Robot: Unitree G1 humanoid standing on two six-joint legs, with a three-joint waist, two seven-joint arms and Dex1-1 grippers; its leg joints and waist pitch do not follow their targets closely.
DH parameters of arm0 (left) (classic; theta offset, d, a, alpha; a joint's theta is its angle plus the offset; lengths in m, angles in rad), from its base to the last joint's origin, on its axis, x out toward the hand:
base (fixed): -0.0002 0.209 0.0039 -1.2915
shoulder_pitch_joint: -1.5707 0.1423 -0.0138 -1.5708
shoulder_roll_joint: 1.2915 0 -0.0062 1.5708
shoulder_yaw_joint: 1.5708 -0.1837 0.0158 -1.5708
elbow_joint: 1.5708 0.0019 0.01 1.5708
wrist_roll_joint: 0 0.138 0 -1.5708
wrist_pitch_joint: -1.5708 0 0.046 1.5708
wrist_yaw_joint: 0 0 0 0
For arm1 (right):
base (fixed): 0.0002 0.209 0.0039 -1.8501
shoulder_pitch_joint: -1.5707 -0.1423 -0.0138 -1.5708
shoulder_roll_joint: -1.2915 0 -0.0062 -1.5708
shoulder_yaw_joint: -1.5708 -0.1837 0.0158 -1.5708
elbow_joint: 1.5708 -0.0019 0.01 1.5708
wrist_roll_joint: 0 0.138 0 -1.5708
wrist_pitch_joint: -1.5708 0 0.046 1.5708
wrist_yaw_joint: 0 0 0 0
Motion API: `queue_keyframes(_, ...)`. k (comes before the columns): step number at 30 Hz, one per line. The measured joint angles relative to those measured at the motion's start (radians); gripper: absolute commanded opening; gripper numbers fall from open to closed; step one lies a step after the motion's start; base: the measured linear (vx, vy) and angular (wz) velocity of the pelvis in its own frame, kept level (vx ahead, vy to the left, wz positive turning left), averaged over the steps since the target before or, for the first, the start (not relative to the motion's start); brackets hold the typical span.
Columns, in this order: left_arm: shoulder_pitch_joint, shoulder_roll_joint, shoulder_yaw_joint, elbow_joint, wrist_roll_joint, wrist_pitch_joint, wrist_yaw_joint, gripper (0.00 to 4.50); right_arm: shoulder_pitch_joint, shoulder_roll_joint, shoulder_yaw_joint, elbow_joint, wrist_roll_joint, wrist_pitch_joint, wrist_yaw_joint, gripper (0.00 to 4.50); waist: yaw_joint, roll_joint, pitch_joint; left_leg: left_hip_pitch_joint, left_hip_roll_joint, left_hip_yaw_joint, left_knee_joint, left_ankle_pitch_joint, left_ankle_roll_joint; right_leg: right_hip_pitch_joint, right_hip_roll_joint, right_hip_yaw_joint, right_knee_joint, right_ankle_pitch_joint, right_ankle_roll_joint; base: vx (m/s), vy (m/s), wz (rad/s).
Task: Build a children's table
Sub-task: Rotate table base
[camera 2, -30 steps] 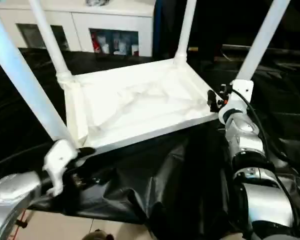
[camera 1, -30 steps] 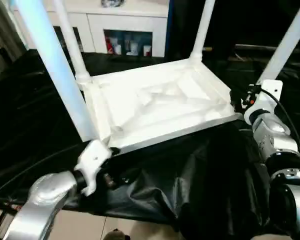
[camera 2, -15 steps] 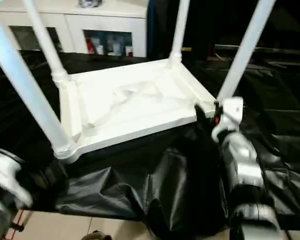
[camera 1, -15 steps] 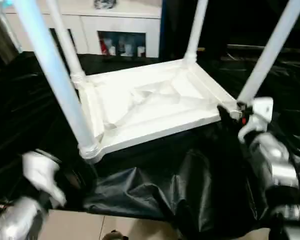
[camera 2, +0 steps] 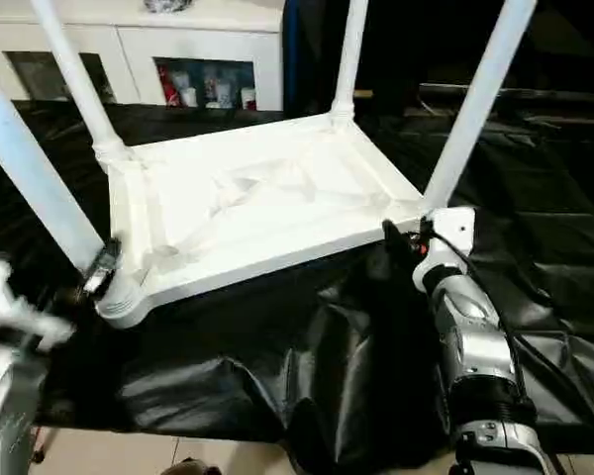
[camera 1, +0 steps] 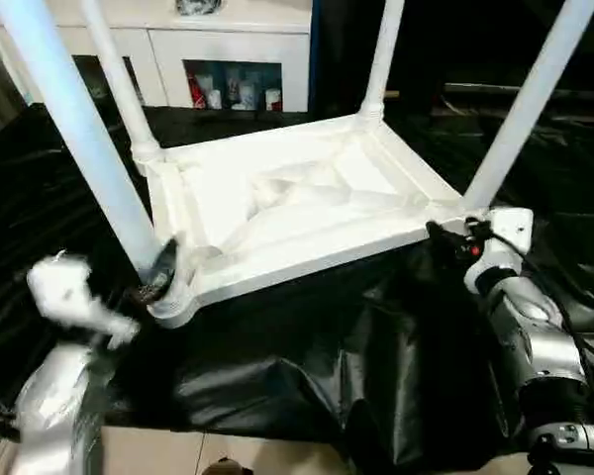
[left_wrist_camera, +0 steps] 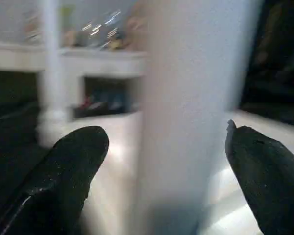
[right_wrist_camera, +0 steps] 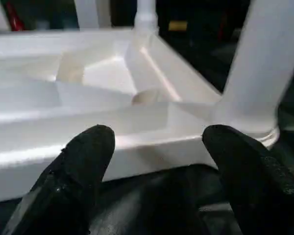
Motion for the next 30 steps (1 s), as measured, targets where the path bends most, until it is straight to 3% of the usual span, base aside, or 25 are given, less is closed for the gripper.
queue_keyframes(8,-0.039,0.02,-0.095,-0.075,-0.171,0.185,-0.128,4.48,-0.056,0.006,0.041,0.102,-0.062,0.059,-0.048,3.54,0.018,0.0,0.0,0.0,0.0,0.001,0.003,0.0,0.0,0.0,0.0,0.001,0.004,0.0,0.0,0.0,0.0,0.0)
queue_keyframes(12,-0.015,0.098,-0.142,-0.154,-0.329,0.348,-0.218,4.48,-0.098,0.007,0.041,0.157,-0.069,0.062,-0.049,3.54,0.014,-0.003,-0.001,0.002,0.0,0.002,0.004,0.0,0.0,-0.001,0.0,0.003,0.008,0.0,0.0,0.0,0.0,0.0)
queue_keyframes(15,-0.017,0.131,-0.195,-0.188,-0.384,0.433,-0.28,4.48,-0.122,0.009,0.044,0.186,-0.073,0.068,-0.046,3.54,0.008,-0.005,0.0,0.004,0.0,0.004,0.006,0.0,0.0,-0.001,0.0,0.006,0.013,-0.001,0.001,0.0,0.0,0.0)
queue_keyframes(19,-0.069,0.114,-0.25,-0.186,-0.4,0.481,-0.303,4.48,-0.144,0.024,0.07,0.231,-0.095,0.066,-0.039,3.54,-0.004,-0.013,0.0,0.004,0.0,0.005,0.006,0.001,-0.002,-0.001,0.0,0.007,0.016,-0.001,0.001,0.0,0.0,0.0)
queue_keyframes(23,-0.194,0.05,-0.299,-0.158,-0.402,0.498,-0.312,4.48,-0.183,0.056,0.085,0.276,-0.11,0.063,-0.03,3.54,-0.015,-0.014,0.001,0.007,-0.001,0.005,0.008,0.002,-0.002,-0.001,0.0,0.009,0.016,-0.001,0.001,0.0,0.0,0.0)
queue_keyframes(30,-0.307,-0.024,-0.365,-0.065,-0.4,0.506,-0.319,4.48,-0.208,0.11,0.102,0.302,-0.125,0.043,-0.019,3.54,-0.04,-0.017,0.0,0.004,-0.001,0.004,0.009,0.002,-0.002,-0.002,0.0,0.009,0.016,0.0,0.0,0.0,0.0,0.0)
